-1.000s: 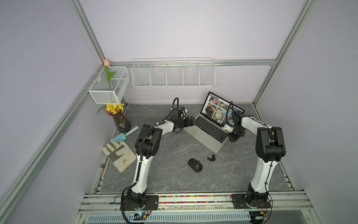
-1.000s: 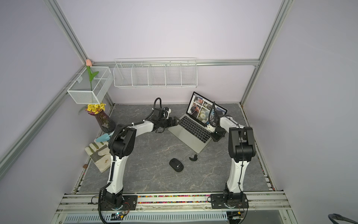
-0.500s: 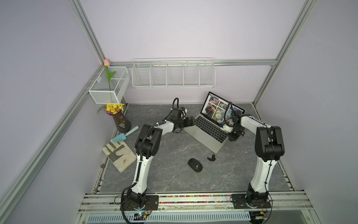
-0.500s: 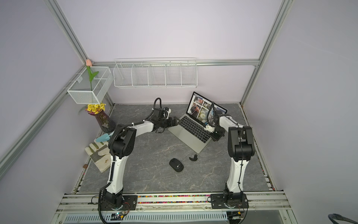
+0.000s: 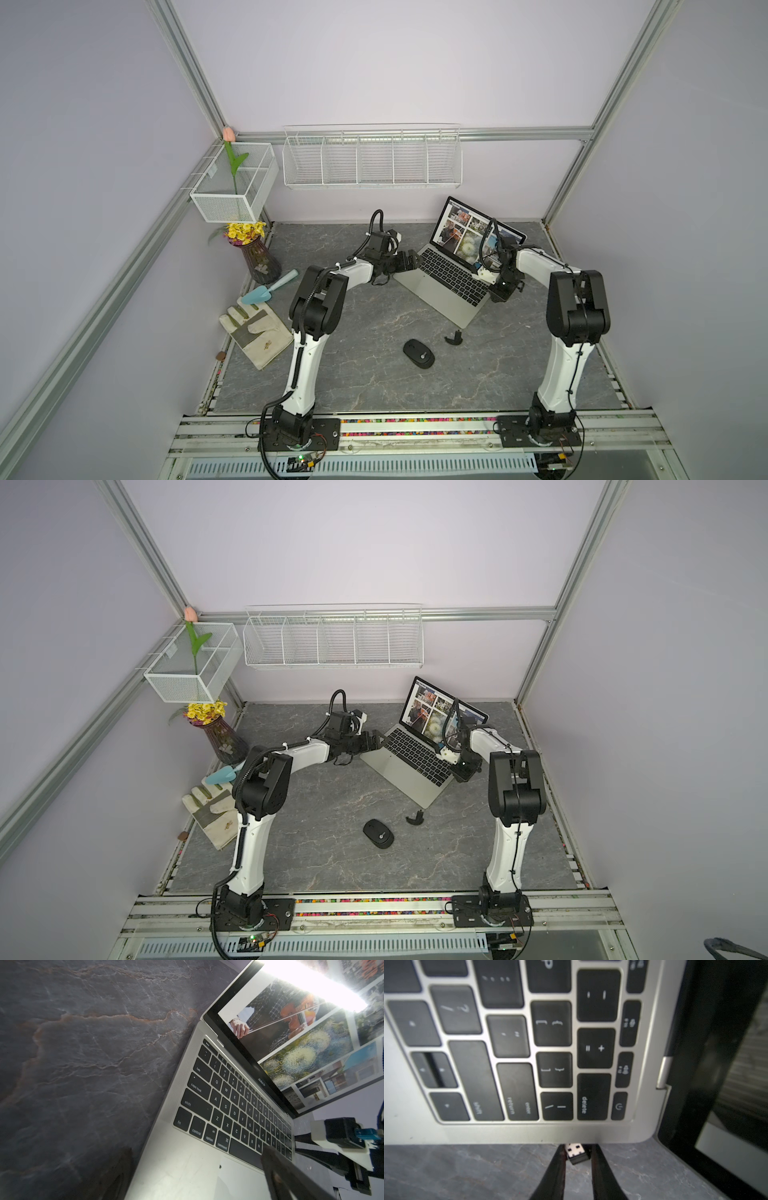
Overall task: Insert the wireless mouse receiver into the laptop
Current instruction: Take out the USB plug from the USB port.
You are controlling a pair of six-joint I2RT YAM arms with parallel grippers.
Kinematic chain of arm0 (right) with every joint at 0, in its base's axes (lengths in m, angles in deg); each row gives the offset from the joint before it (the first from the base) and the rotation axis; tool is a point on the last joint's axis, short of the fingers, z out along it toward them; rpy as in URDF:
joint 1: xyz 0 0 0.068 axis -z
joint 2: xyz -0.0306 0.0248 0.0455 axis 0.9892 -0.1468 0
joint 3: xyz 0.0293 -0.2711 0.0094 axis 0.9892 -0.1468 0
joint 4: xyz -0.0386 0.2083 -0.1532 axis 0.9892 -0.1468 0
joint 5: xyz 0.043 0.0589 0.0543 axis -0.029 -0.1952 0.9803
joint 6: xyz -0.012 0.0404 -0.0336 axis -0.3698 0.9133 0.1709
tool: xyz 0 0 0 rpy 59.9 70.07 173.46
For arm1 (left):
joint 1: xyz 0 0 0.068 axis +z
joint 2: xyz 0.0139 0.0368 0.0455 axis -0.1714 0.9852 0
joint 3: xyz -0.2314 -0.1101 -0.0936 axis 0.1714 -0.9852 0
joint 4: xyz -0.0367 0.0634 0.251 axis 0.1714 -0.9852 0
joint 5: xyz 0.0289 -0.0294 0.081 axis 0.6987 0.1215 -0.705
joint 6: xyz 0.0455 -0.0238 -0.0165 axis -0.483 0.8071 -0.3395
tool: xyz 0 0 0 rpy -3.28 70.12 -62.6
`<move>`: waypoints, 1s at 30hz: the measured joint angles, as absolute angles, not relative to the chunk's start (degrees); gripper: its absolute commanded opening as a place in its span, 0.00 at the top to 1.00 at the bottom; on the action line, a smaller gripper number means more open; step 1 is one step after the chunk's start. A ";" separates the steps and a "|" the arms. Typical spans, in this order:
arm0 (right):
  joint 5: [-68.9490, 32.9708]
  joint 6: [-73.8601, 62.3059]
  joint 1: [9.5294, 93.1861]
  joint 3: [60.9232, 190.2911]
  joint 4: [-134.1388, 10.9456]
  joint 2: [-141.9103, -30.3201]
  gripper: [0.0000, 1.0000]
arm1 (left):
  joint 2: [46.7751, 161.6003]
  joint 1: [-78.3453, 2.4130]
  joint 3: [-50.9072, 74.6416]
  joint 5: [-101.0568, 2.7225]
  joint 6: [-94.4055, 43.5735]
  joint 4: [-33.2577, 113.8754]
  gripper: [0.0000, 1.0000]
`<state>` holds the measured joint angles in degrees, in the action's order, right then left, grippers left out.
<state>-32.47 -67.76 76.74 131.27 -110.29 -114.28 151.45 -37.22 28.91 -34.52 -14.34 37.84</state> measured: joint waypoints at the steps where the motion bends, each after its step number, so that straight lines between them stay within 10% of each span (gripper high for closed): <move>1: -32.43 -67.83 76.74 131.22 -110.25 -114.26 0.78 | 151.45 -37.22 28.91 -34.52 -14.34 37.84 0.01; 30: -31.42 -67.67 77.94 123.55 -108.48 -108.60 0.90 | 151.45 -37.13 29.33 -34.50 -14.34 36.95 0.01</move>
